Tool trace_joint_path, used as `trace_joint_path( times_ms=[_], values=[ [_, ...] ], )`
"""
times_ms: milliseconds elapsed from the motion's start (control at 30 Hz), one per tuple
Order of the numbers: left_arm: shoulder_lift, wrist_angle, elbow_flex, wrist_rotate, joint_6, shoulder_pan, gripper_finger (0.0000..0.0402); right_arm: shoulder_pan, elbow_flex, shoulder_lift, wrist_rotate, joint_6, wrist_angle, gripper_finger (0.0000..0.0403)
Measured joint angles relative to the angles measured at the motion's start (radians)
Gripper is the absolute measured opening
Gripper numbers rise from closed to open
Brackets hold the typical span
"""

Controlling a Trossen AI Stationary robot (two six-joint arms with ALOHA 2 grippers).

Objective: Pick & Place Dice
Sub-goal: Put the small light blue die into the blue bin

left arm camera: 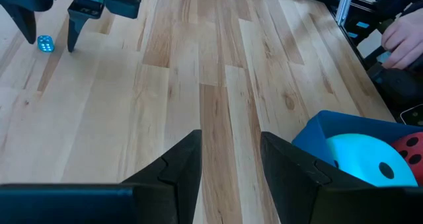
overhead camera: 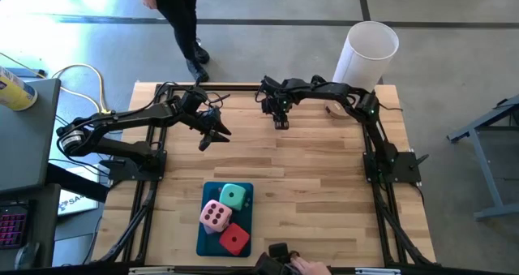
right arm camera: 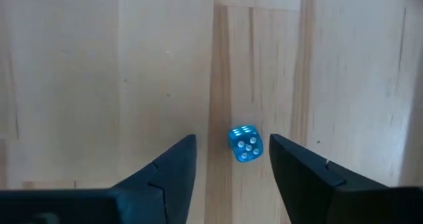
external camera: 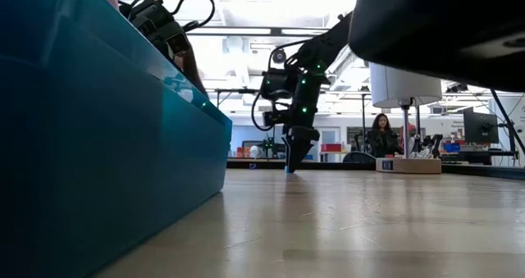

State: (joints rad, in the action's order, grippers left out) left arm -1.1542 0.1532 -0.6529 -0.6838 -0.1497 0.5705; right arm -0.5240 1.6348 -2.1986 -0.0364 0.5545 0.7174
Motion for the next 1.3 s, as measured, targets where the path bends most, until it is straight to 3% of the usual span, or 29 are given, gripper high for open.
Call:
trace_joint_path(
  times_ms=[533, 700, 867, 967, 1300],
  values=[
    [0.000, 0.000, 0.000, 0.005, -0.006, 0.000, 0.0147, 0.013, 0.000, 0.000, 0.018, 0.005, -0.016, 0.0035],
    [0.000, 0.000, 0.000, 0.005, -0.007, 0.000, 0.0147, 0.044, 0.000, 0.000, 0.097, -0.014, -0.012, 0.0036],
    [0.000, -0.011, 0.000, 0.005, -0.007, 0.000, 0.0147, 0.110, -0.001, 0.022, 0.265, -0.101, 0.020, 0.0038],
    [0.000, -0.030, 0.000, 0.004, -0.007, 0.000, 0.0147, 0.156, -0.002, 0.075, 0.311, -0.129, 0.046, 0.0035],
    [0.000, -0.041, 0.000, 0.004, 0.088, 0.000, 0.0147, 0.335, 0.001, 0.326, 0.314, -0.230, 0.068, 0.0035]
  ],
)
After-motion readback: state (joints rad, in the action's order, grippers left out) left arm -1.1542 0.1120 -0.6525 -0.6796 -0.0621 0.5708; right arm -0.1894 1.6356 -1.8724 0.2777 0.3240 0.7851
